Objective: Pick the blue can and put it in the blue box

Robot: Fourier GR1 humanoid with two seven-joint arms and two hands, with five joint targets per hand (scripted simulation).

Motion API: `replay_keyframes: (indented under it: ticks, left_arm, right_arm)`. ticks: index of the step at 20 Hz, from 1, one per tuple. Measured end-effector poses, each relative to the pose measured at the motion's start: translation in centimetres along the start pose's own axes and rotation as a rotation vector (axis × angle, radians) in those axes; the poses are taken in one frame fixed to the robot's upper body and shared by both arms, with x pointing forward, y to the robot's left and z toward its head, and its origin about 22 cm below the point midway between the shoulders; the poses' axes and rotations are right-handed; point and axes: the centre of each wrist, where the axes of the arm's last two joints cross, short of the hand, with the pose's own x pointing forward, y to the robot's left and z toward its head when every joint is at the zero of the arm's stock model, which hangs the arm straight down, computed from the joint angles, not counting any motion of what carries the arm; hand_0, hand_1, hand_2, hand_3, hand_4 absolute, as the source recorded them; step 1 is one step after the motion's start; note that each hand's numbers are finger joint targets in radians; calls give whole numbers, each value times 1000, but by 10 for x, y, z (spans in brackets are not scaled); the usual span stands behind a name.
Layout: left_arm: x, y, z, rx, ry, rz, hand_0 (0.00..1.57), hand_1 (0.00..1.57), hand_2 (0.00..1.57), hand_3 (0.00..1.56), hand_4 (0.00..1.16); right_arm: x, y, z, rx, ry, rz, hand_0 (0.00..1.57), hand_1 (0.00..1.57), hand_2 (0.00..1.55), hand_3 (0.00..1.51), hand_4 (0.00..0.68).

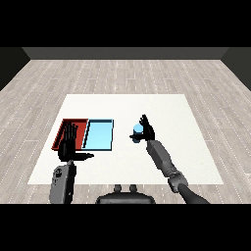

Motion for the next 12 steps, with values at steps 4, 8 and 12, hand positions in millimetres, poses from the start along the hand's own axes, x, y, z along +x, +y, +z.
replay_keyframes:
  ticks: [4, 8, 12]
  left_arm:
    - [1, 0, -9, 2, 4, -3, 0, 0, 0, 0, 0]
    - [0, -2, -7, 2, 9, -5, 0, 0, 0, 0, 0]
    - [-4, -1, -5, 2, 11, -2, 0, 0, 0, 0, 0]
  right_arm:
    - [-6, -2, -2, -26, 13, 10, 1089, 1089, 1299, 1251, 414]
    - [-5, 1, -8, -143, 7, 116, 1500, 1500, 1472, 1428, 647]
    - [-7, 5, -10, -196, 12, 208, 1505, 1505, 1483, 1437, 620]
